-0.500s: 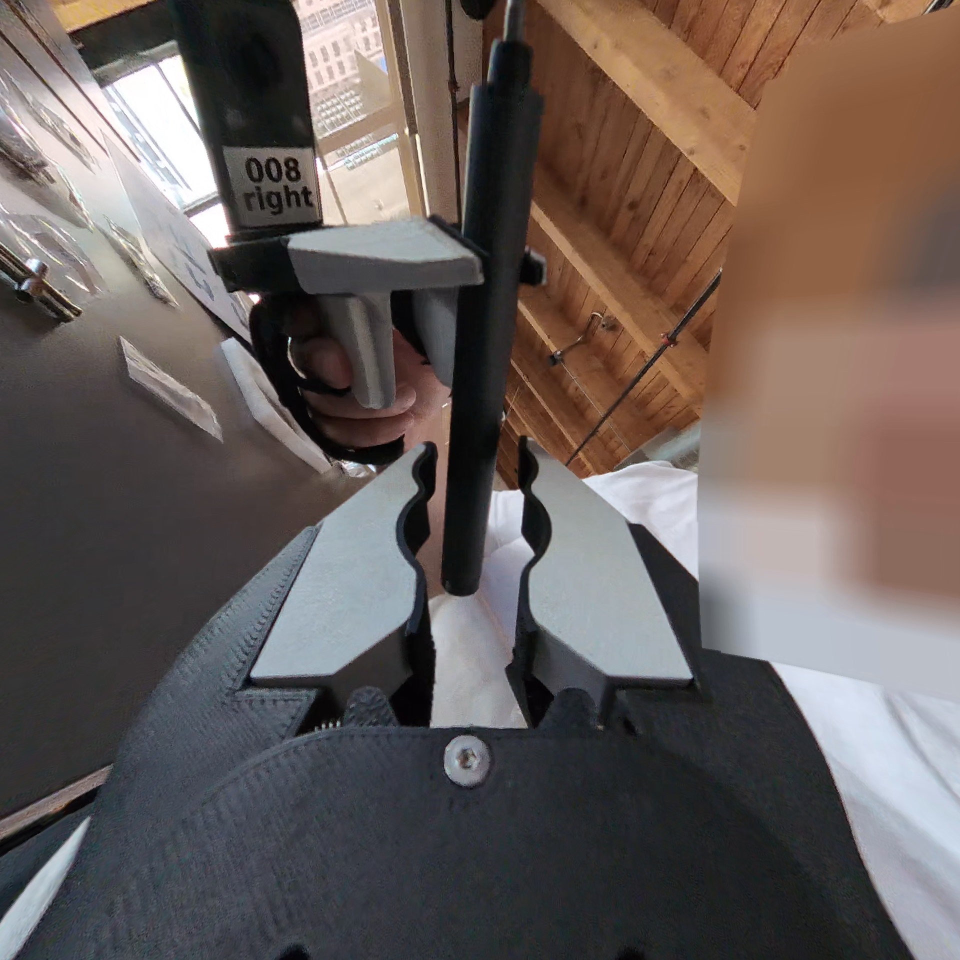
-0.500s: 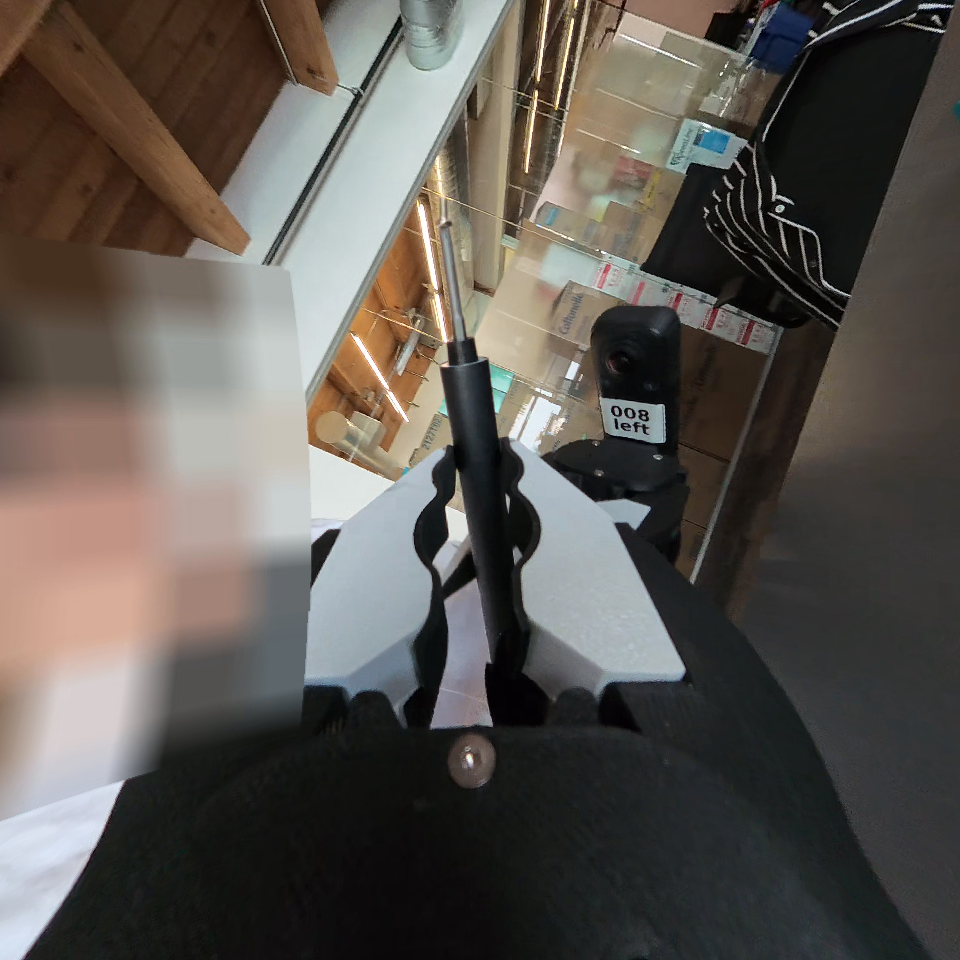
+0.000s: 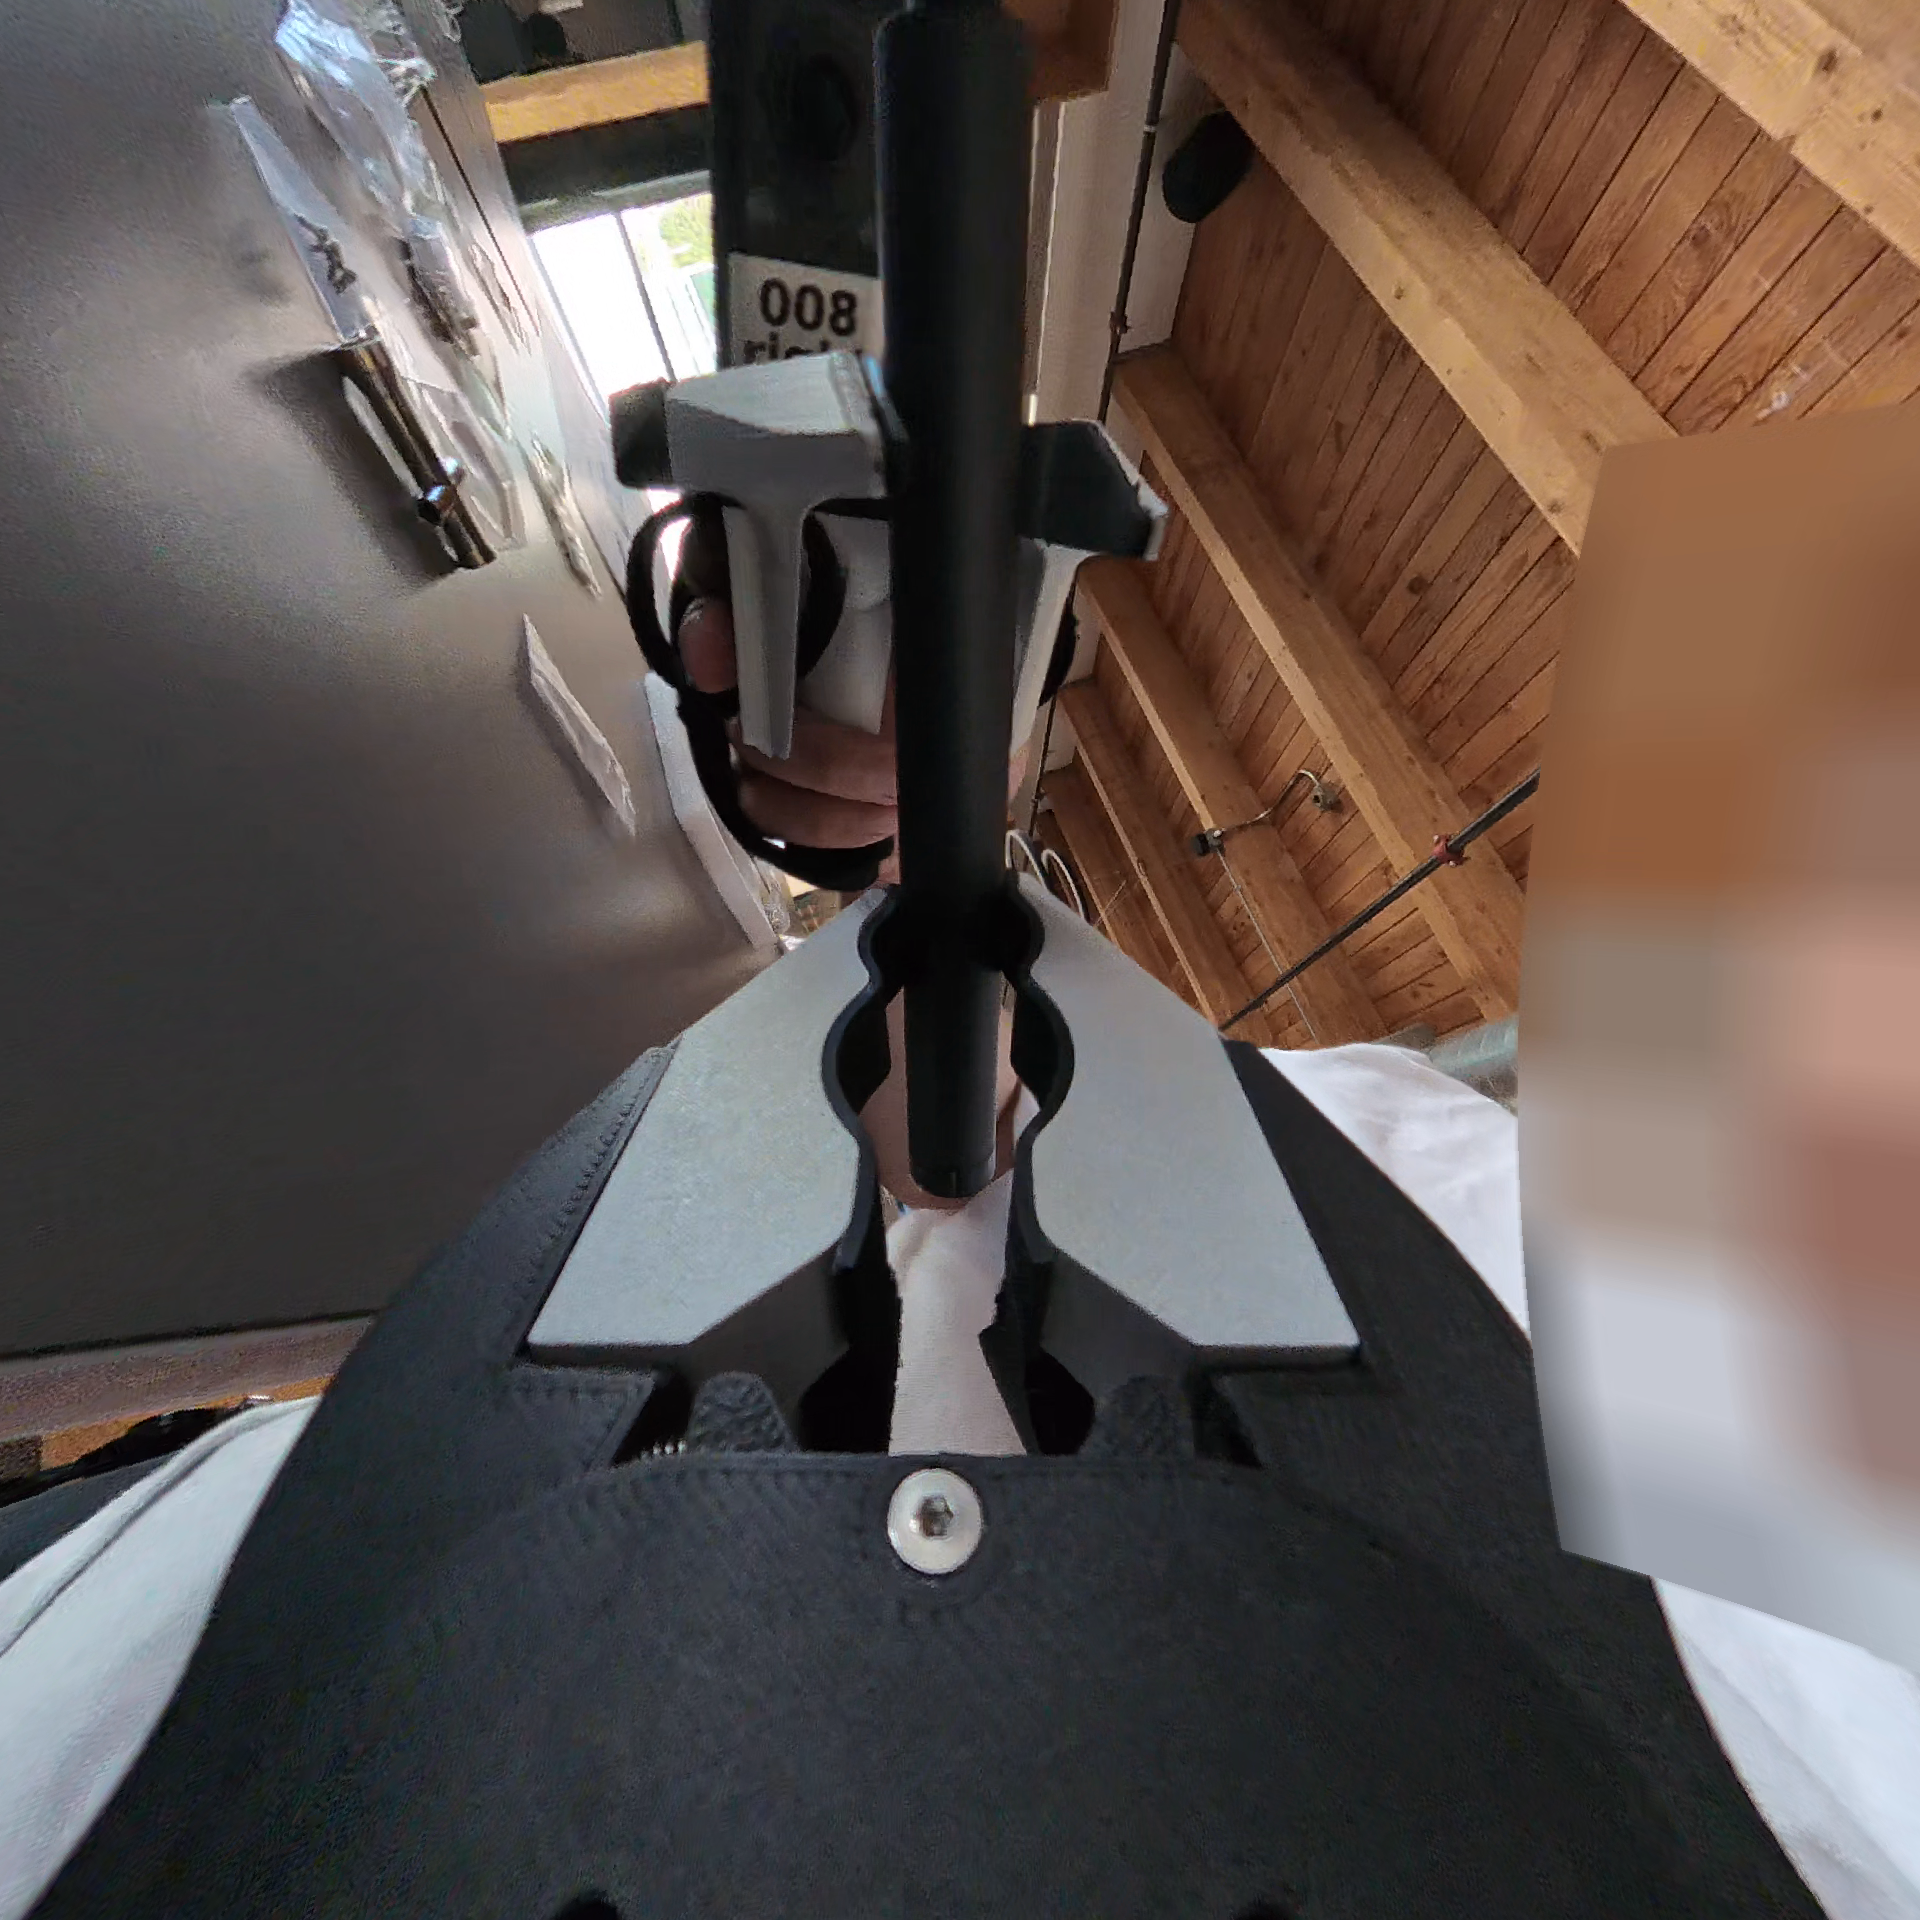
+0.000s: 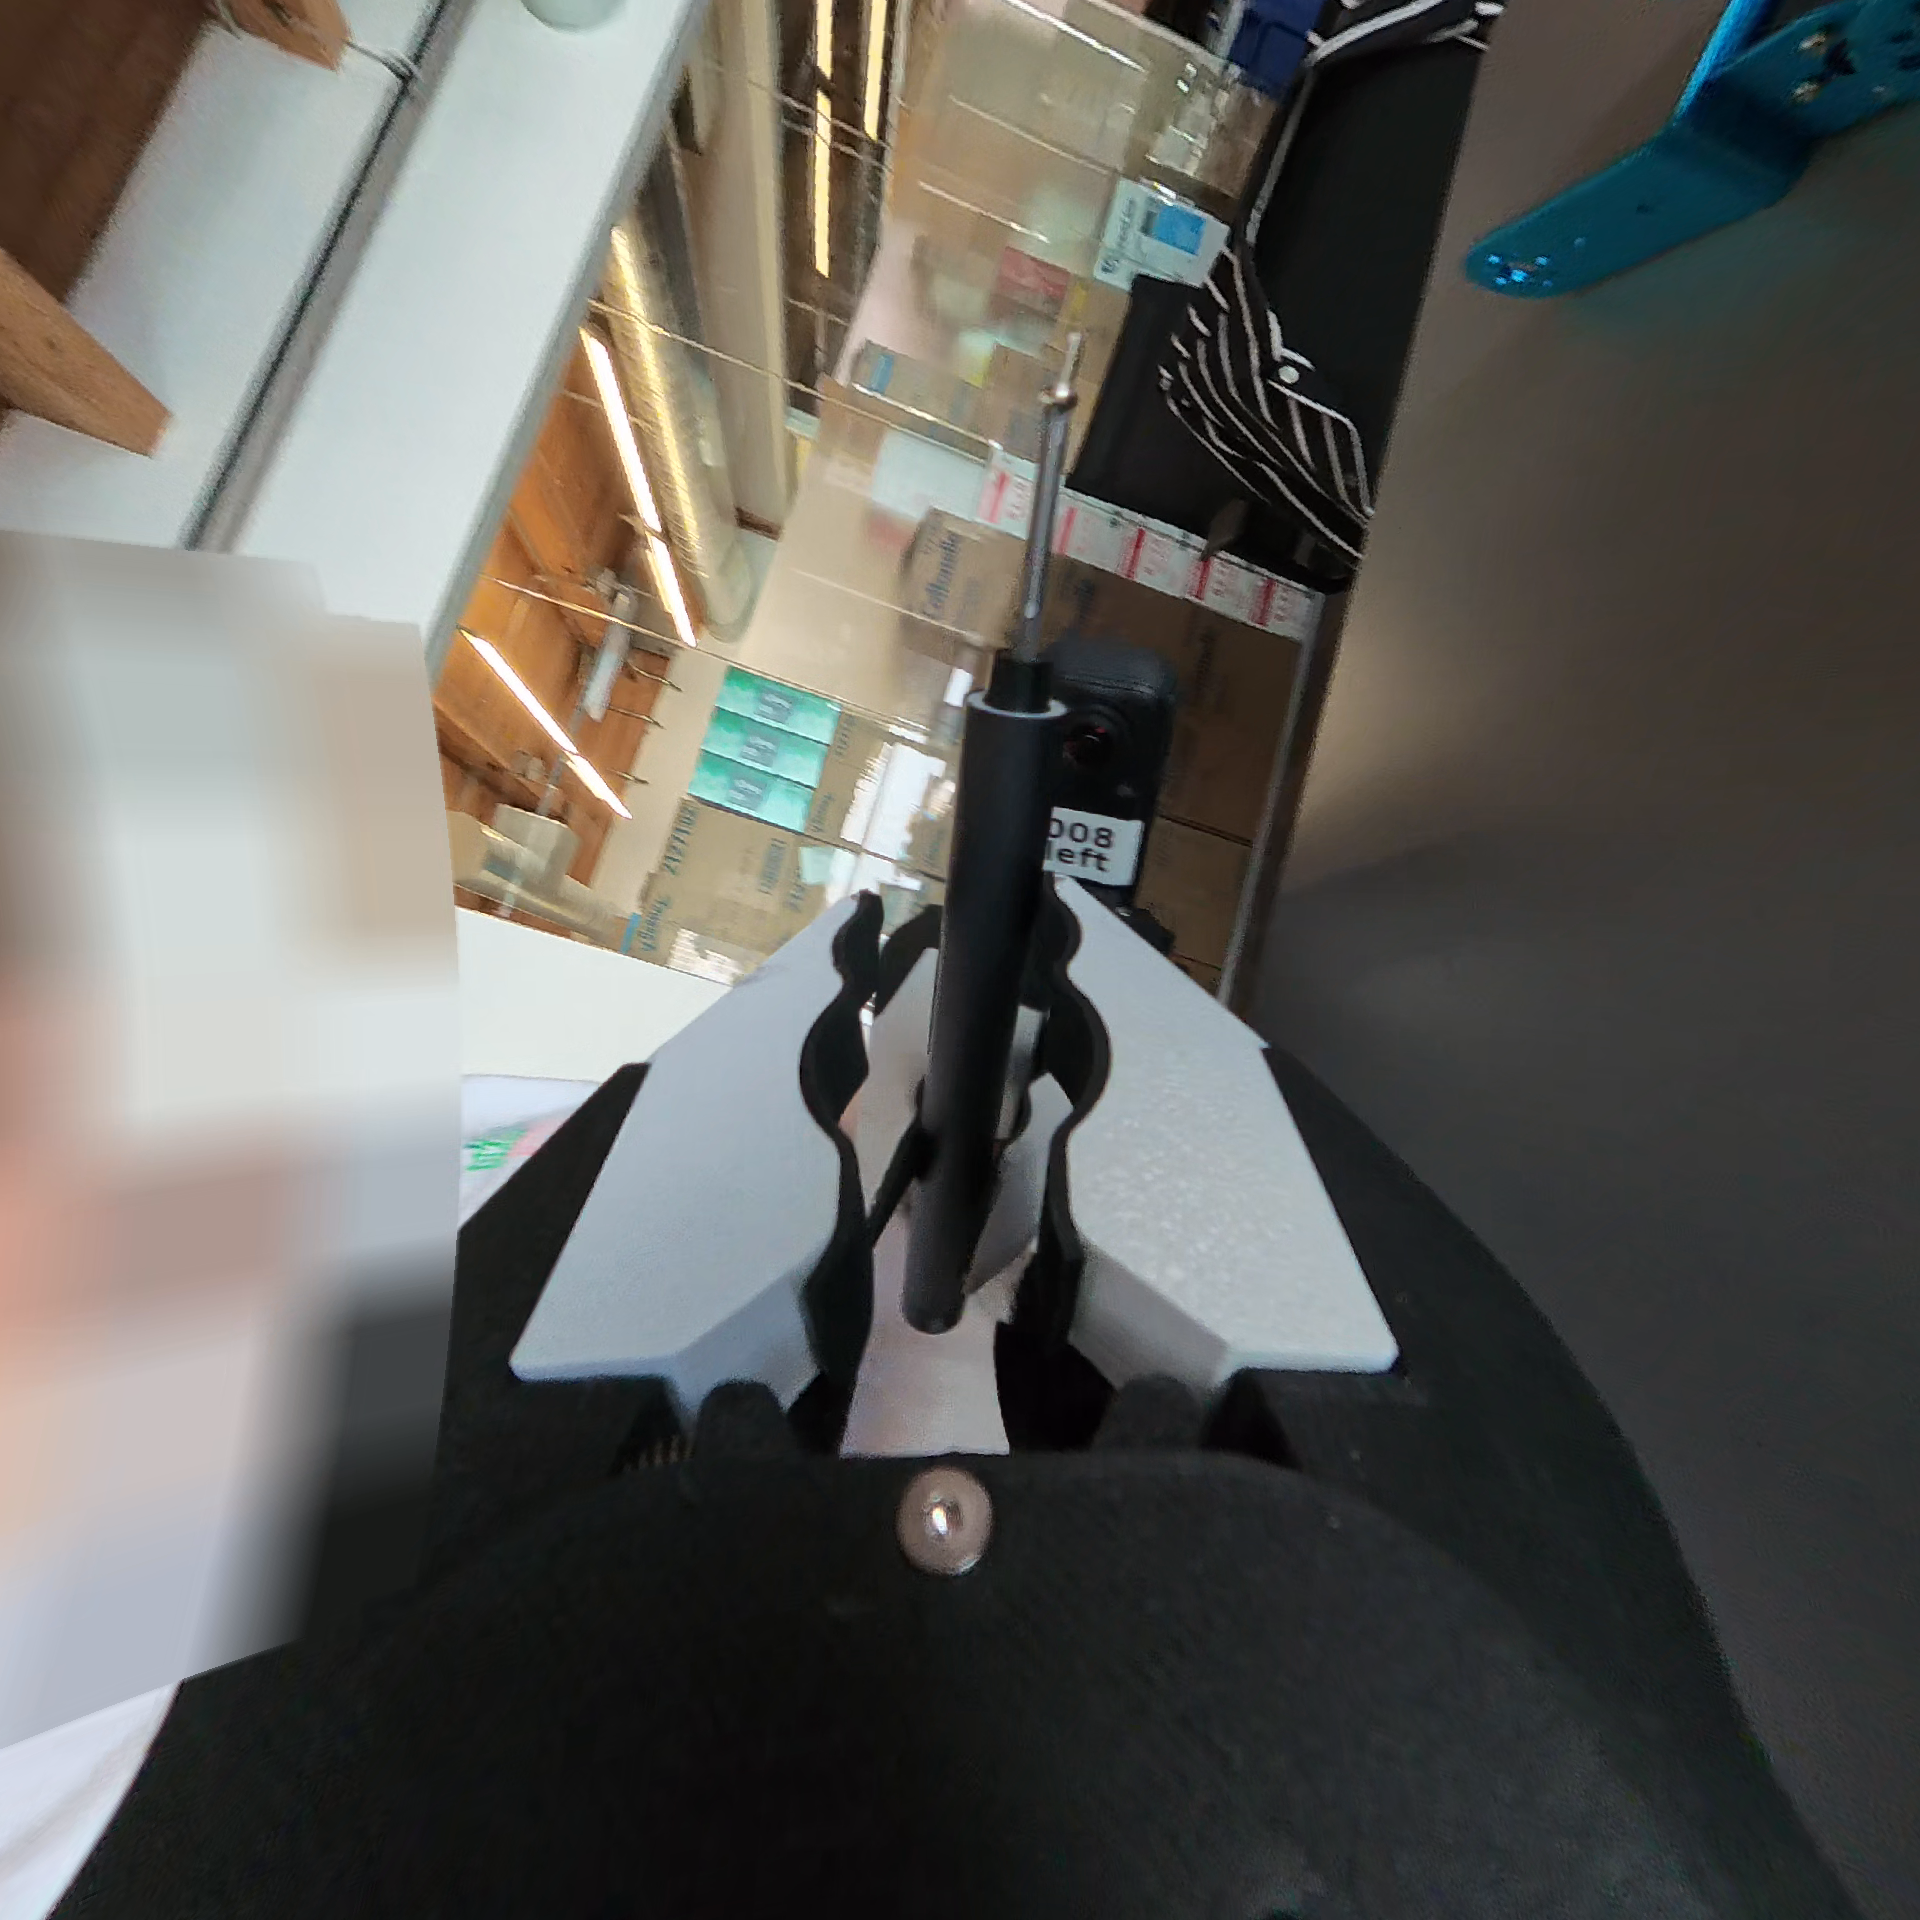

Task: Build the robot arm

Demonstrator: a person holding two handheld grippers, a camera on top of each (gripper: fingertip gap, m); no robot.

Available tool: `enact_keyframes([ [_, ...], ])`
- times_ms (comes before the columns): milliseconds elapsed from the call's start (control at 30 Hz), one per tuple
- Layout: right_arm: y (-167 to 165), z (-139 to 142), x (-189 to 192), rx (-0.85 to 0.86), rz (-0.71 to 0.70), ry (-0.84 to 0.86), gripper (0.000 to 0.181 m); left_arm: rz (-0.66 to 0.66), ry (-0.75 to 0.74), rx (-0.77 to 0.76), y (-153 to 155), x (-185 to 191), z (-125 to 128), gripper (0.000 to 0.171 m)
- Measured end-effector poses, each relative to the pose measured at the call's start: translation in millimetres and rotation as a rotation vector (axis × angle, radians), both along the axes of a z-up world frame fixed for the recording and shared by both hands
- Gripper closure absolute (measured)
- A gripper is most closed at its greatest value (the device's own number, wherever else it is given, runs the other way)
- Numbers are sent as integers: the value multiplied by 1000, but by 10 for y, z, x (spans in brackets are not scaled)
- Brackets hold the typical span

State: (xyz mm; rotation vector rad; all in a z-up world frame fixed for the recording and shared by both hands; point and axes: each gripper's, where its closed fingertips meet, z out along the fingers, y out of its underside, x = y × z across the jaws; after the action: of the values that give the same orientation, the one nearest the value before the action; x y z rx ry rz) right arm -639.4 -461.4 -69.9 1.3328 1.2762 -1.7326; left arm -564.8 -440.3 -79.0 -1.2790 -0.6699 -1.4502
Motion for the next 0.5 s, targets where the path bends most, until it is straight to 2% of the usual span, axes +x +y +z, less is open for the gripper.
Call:
enact_keyframes([
  [167,-47,-108,47,75,61,41,154,5,-84,26,16,21,-3,155],
  [367,-10,-207,24,41,63,-8,160,14,-78,-16,26,5,-94,155],
  [500,21,-292,26,87,73,-5,161,20,-74,-55,40,-14,-174,155],
])
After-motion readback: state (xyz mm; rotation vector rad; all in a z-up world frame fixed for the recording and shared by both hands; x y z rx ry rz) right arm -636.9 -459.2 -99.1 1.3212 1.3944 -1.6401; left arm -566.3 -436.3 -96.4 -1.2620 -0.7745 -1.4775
